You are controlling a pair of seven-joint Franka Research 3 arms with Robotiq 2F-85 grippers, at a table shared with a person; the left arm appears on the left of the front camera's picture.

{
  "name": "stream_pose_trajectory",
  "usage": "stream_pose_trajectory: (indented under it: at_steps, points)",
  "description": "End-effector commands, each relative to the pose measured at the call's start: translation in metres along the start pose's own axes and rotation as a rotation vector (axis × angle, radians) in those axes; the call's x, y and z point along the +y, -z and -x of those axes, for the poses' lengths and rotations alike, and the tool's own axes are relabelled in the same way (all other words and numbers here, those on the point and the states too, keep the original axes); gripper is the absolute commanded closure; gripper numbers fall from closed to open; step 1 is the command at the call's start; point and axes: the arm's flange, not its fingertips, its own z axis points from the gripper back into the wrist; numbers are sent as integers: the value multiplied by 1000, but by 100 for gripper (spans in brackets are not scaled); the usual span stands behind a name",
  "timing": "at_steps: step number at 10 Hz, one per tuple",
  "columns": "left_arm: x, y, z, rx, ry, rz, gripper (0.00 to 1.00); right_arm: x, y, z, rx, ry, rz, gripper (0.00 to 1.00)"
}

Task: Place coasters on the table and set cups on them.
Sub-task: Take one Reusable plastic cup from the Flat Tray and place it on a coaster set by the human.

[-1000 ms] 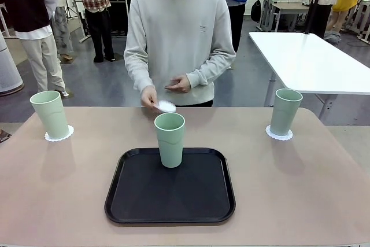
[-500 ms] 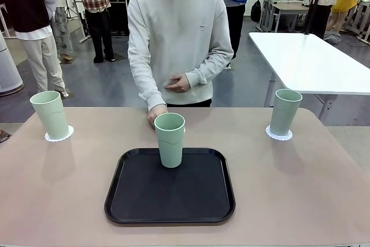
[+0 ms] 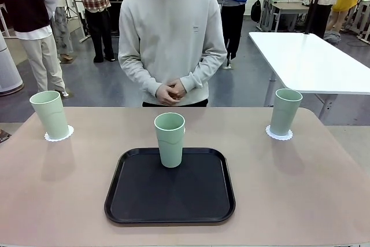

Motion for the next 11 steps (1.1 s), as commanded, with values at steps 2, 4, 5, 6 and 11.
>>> stream_pose_trajectory:
  at_steps: [2,4,5,6,11]
  points:
    - [-2,-2,1,-1,1,8,0,2,-1,0,6,-3,-6,0]
    - [-2,-2,1,-1,1,8,0,2,-1,0,6,-3,-6,0]
    - [-2,-2,1,-1,1,8,0,2,-1,0,6,-3,-6,0]
    - [-2,-2,1,-1,1,8,0,2,-1,0,6,-3,-6,0]
    - [-2,-2,1,-1,1,8,0,2,-1,0,6,-3,-6,0]
